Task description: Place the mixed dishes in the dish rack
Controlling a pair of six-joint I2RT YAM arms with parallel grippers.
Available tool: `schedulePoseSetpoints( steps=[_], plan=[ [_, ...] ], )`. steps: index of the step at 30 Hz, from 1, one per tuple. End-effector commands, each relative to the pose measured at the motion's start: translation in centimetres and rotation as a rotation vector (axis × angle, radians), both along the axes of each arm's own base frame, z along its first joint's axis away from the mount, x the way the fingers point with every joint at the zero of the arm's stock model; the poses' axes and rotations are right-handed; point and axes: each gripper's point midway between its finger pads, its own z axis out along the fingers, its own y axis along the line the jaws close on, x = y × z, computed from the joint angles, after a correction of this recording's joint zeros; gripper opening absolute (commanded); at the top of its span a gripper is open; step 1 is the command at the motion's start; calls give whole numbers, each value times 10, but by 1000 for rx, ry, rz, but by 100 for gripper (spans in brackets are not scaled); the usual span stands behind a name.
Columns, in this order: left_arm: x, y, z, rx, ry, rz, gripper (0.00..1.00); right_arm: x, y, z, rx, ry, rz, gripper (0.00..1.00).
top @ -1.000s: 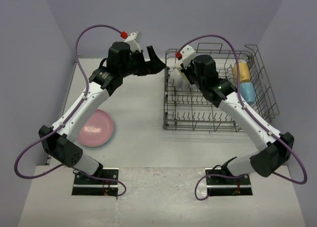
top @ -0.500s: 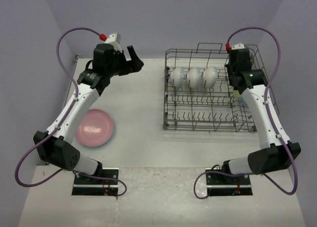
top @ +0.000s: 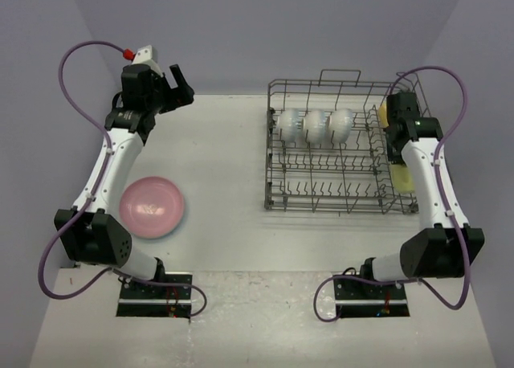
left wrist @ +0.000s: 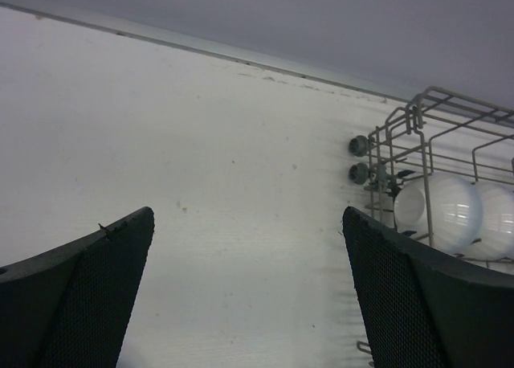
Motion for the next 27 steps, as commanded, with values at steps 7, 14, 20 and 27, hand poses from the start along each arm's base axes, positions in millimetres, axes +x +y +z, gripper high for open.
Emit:
schedulePoseSetpoints(
  steps=[7,14,20,27],
  plan=[
    [17,39,11,54,-44,73,100,-4,-12,-37,-1,172,64,0],
    [8,55,1,48,-6,110,100,-1,-39,-51,-73,219,-38,0],
    [0,59,0,45,1,139,100,0,-59,-60,-124,244,-107,0],
    [-8,57,-20,2,80,163,100,11,-57,-66,-107,211,-72,22]
  ],
)
